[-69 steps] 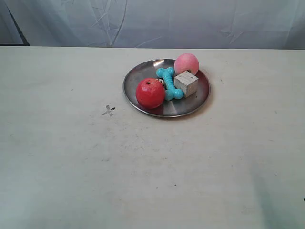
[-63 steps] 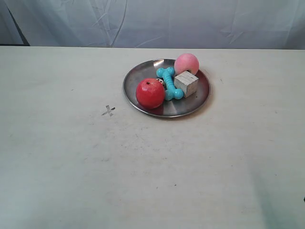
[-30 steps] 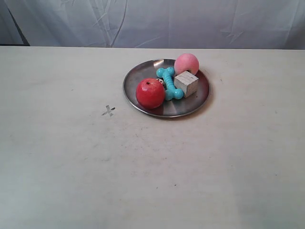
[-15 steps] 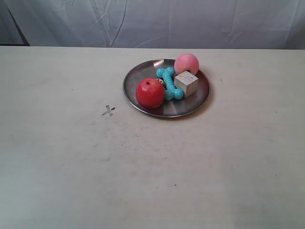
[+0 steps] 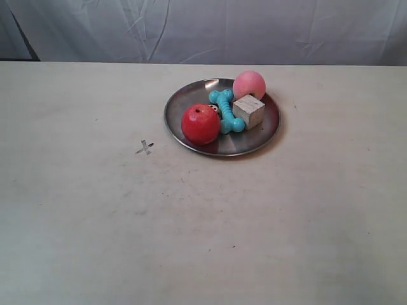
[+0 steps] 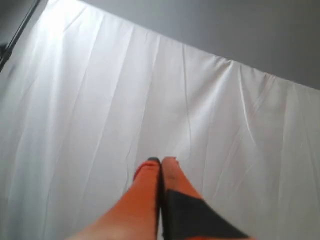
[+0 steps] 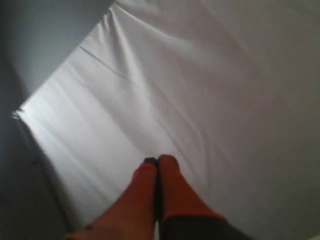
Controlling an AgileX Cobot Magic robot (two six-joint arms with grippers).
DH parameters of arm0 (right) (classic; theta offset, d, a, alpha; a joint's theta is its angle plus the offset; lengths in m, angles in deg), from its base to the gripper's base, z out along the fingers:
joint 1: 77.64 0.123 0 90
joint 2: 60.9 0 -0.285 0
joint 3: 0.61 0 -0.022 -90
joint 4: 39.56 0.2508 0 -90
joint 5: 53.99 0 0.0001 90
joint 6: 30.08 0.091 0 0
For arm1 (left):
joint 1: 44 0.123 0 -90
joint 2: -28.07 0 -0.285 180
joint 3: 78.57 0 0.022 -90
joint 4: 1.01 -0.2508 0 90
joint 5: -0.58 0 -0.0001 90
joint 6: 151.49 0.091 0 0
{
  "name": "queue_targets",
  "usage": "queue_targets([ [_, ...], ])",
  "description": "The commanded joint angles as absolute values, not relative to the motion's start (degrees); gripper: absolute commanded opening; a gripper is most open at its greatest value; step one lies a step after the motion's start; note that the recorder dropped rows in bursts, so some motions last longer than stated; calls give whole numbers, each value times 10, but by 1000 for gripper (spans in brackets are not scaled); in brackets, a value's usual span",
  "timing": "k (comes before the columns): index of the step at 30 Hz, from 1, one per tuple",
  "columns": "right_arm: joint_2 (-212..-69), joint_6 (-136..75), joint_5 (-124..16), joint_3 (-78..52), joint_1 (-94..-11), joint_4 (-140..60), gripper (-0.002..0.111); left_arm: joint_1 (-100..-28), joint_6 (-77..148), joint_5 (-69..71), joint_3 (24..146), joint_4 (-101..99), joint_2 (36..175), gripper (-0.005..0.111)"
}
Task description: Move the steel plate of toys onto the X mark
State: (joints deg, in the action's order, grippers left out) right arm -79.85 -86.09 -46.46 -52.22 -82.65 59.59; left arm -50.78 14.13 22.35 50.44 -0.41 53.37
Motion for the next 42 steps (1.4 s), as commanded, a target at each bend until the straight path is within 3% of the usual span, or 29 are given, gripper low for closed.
queue_targets([
  [1,-1016,-992,-407,-452,-827,501,0,-507,188,154,673,-73,723,0],
  [6,-1404,-912,-245,-330,-827,427,0,-492,167,-22,800,44,1108,0],
  [9,-1560,-879,-216,-260,-827,399,0,-493,172,-124,872,165,1270,0],
  [15,-1766,-855,-168,-157,-827,430,0,-508,584,-343,1017,600,1506,0],
  [20,-1836,-856,-130,-114,-838,425,0,-489,585,-435,1052,674,1600,0],
  [28,-1874,-830,-131,-79,-890,392,1,-488,608,-475,1100,689,1651,0],
  [38,-1957,-780,-121,-40,-892,339,1,-490,608,-470,1115,701,1666,3],
  [40,-1966,-780,-125,-38,-892,341,11,-495,608,-461,1115,713,1666,10],
  [42,-1972,-780,-130,-38,-892,344,29,-502,608,-451,1115,713,1666,18],
])
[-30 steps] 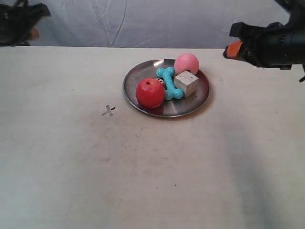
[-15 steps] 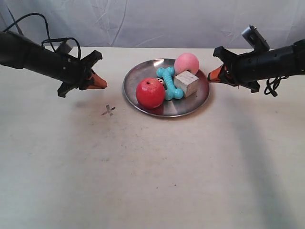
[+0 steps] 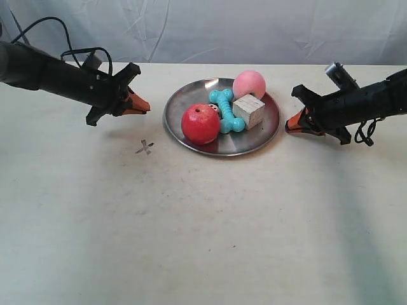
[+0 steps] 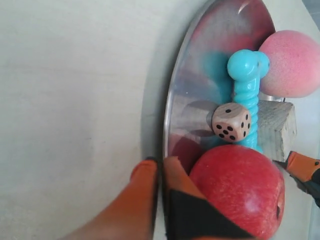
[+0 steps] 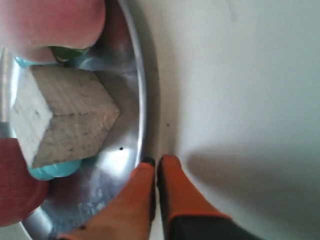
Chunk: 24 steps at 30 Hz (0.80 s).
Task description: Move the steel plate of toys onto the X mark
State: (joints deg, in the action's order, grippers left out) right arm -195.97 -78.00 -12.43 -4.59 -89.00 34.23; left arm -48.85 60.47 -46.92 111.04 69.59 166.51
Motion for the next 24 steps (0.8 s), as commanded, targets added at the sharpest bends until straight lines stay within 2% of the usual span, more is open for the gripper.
queue_targets([
  [1,-1973,-780,-133,-38,-892,344,38,-505,609,-444,1115,707,1666,22],
  [3,-1973,-780,-134,-38,-891,343,55,-509,609,-435,1115,692,1666,30],
  [4,-1973,-780,-137,-38,-890,344,57,-509,609,-430,1115,684,1666,32],
  [10,-1973,-780,-181,-38,-876,345,41,-512,604,-405,1115,679,1669,33],
  [16,-1973,-782,-213,-38,-856,347,48,-521,604,-428,1121,706,1708,33],
  [24,-1973,-782,-215,-38,-850,345,48,-542,604,-435,1154,729,1745,33],
])
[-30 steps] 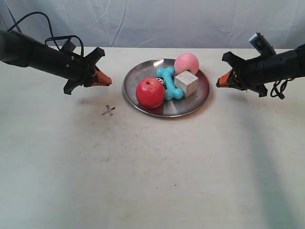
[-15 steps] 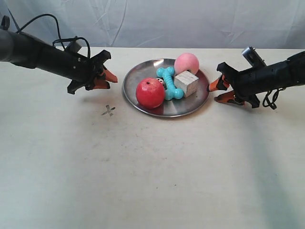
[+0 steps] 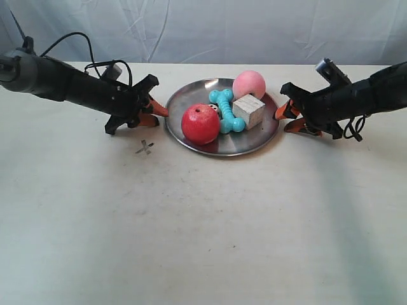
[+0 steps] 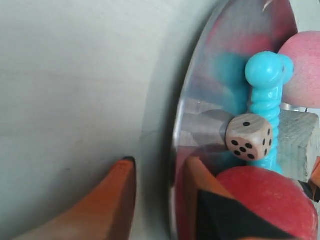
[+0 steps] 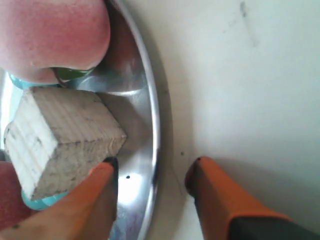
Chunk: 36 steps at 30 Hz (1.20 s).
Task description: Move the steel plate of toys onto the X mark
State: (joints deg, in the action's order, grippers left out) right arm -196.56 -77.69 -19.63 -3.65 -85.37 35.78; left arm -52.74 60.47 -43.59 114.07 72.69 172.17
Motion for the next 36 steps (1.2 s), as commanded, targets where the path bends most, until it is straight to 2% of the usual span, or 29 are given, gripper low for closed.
queue_targets([
  [1,-1973,-782,-217,-38,-850,345,48,-545,604,-435,1158,727,1748,33],
  [6,-1982,-782,-224,-38,-843,345,45,-556,604,-425,1175,721,1756,33],
  [11,-2015,-781,-206,-38,-842,356,32,-562,604,-419,1175,697,1756,33],
  [16,-2037,-781,-183,-37,-835,370,31,-563,604,-413,1175,692,1756,33],
  [19,-2042,-781,-182,-37,-823,368,29,-563,604,-414,1175,692,1756,27],
  [21,-2042,-781,-182,-37,-815,365,18,-563,604,-420,1175,692,1756,18],
  [23,-2042,-781,-176,-32,-811,355,1,-563,604,-430,1175,692,1756,9],
  [24,-2042,-781,-175,-29,-810,349,0,-563,604,-434,1175,691,1756,4],
  [25,-2042,-781,-168,-26,-810,342,0,-563,604,-437,1175,688,1756,0],
  [36,-2013,-727,-97,-14,-810,287,0,-558,599,-504,1190,655,1755,0],
])
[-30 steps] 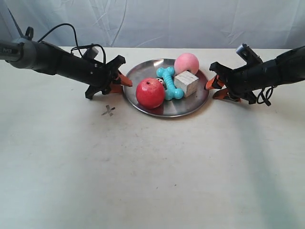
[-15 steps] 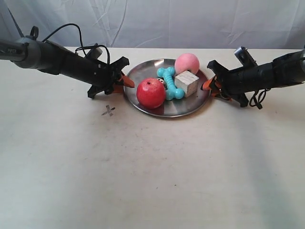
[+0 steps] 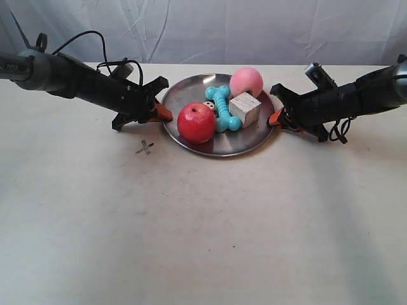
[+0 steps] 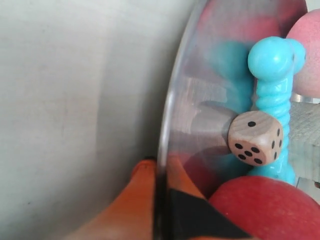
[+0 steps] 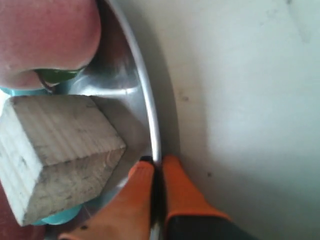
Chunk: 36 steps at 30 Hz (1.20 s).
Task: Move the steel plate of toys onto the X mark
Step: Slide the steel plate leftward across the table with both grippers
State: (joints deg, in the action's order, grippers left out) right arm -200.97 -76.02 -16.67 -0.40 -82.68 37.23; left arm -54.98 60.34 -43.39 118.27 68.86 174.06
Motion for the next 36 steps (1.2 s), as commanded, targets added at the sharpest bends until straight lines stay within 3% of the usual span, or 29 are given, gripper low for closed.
queue_targets([
  [1,-2008,-712,-98,-14,-810,274,0,-558,588,-513,1197,637,1755,0],
  [16,-1940,-633,9,14,-808,210,0,-525,500,-600,1225,504,1690,0],
  [22,-1904,-611,12,14,-759,208,0,-496,490,-643,1221,457,1664,0],
  [29,-1903,-582,-21,14,-655,211,0,-417,496,-660,1139,411,1620,0],
  [36,-1907,-555,-60,14,-606,198,0,-357,494,-607,1023,374,1589,0],
])
